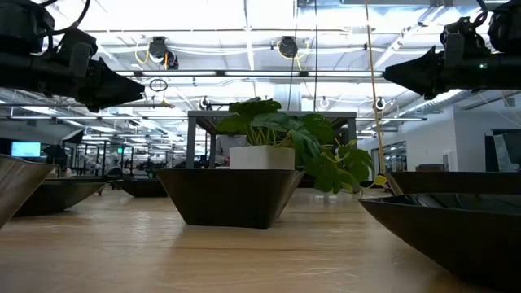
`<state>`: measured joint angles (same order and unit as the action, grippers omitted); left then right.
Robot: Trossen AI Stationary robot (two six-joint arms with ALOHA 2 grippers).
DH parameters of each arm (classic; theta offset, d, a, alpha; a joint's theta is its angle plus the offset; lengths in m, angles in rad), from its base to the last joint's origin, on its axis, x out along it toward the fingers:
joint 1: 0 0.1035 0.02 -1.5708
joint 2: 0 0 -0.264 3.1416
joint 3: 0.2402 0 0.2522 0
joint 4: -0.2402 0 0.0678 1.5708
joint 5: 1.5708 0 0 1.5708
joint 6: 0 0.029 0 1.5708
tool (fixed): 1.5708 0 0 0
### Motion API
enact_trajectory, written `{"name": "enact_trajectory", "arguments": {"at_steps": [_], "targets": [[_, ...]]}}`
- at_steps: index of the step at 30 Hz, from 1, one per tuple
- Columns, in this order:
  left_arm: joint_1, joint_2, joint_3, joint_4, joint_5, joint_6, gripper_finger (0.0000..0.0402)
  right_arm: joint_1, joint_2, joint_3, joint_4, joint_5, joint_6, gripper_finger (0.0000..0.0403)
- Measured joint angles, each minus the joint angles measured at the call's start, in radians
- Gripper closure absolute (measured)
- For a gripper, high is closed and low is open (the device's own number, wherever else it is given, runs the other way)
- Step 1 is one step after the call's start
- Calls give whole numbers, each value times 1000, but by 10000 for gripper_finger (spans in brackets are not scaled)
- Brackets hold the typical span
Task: Pick & Place Mini shaped plates
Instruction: Put the black square plate on the shelf
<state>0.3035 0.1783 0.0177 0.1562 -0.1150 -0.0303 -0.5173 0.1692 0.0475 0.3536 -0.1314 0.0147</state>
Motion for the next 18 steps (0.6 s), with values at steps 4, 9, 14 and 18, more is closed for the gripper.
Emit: {"name": "enact_trajectory", "arguments": {"at_steps": [4, 9, 14, 18], "targets": [[0, 0, 0, 37, 0, 7, 201, 0, 0, 0, 0, 0, 0, 261], [0, 0, 0, 54, 0, 5, 201, 0, 0, 0, 0, 0, 0, 261], [0, 0, 0, 87, 0, 19, 201, 0, 0, 0, 0, 0, 0, 261], [0, 0, 0, 112, 0, 16, 201, 0, 0, 0, 0, 0, 0, 261]]}}
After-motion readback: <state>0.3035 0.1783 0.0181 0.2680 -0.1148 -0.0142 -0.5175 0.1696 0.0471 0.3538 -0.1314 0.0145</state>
